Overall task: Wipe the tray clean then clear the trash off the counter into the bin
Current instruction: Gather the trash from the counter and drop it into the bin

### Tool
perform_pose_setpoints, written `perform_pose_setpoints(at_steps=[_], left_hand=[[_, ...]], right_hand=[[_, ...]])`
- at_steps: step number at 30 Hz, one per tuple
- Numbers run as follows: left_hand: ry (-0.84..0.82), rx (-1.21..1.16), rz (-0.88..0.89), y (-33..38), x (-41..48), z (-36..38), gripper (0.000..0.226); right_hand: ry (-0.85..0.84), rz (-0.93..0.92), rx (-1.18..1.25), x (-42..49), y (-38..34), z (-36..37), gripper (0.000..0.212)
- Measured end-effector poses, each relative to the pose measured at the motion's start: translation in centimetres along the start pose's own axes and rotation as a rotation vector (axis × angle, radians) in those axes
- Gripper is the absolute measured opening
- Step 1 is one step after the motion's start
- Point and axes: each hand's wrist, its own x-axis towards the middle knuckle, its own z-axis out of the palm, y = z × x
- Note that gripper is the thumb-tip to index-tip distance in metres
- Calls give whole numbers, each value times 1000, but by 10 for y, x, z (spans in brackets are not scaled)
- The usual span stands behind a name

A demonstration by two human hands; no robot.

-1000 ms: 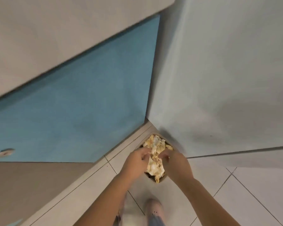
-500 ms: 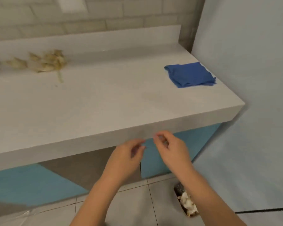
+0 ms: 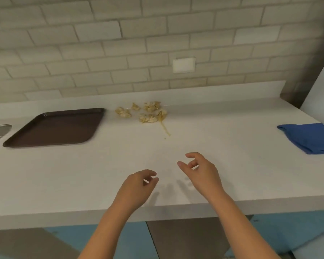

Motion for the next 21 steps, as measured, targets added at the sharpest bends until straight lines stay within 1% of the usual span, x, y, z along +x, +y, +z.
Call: perform_pose_setpoints(at_steps=[7,10,12,14,17,19,21], left_hand=[[-68,-91,-71,-52,55,-40,25],[-88,-142,-87,-65,85,-45,21],[-93,-168,-98,-69,105,-46,20],[-98,-174,-108,-71,127,-49,15],[-101,-132,-128,-70,167,-53,11],[-71,-98,-134,-66,201,-57,13],[-7,-59,-133,-59,237,-61,20]], right_hand=[[-27,29,-60,59,-37,47,50],[-47,23,-117,94,-38,58,43],[-62,6,-201,120,-32,66,33],[-86,7,-291,151,-27,74,30],[-170,-3,-439,199,-23,85,42],[-247,-11,-548,225,-17,95,51],[-276,24,-545,247,-9,104,45]])
